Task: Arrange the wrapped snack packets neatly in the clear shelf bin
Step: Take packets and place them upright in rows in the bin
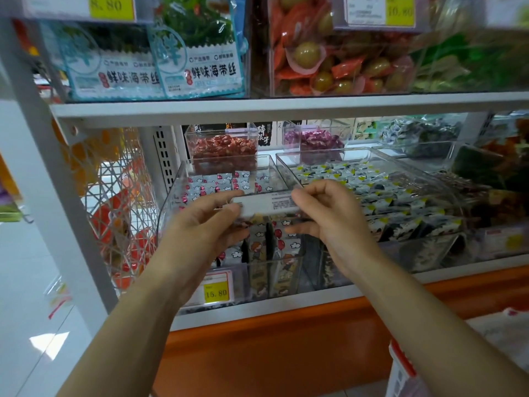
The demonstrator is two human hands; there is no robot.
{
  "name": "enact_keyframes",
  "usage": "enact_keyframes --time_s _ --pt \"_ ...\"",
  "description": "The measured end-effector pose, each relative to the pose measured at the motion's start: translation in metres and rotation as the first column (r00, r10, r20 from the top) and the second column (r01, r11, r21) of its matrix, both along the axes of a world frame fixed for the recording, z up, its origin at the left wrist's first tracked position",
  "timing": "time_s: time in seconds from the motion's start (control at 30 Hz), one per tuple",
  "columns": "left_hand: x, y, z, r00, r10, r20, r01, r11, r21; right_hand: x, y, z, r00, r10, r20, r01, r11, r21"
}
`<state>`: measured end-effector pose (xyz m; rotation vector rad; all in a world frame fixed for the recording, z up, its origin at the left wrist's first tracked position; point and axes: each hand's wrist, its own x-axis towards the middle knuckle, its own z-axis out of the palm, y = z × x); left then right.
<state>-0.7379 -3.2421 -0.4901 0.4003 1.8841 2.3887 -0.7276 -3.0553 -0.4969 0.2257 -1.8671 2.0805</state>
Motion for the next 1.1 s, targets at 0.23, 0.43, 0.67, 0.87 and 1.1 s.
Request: enact_keyframes --time_s 0.23,0.43,0.67,0.87,1.1 --pt "0.005 0.003 0.001 0.994 0.015 -0.104 -0.025 0.995 -0.092 0.000 -0.002 0.000 0.999 -0.013 0.052 0.011 0.999 0.033" --pt "0.010 0.006 0.002 0.932 -0.029 -0.361 -0.106 0.932 -0.347 0.002 -0.004 0.003 0.990 -0.132 0.047 0.132 0.991 -0.002" --pt "0.013 0.012 -0.003 0.819 -0.067 -0.571 -0.302 0.794 -0.527 0.003 -0.004 0.000 0.982 -0.189 0.027 0.187 0.980 0.065" --pt "0.006 0.012 -0.005 0.855 0.073 -0.513 -0.315 0.859 -0.403 0.002 -0.003 0.002 1.000 0.010 -0.019 -0.010 1.000 -0.003" --pt "-0.006 0.011 -0.001 0.866 0.163 -0.472 -0.355 0.866 -0.353 -0.001 0.003 0.006 0.992 -0.073 -0.104 0.081 0.994 0.078"
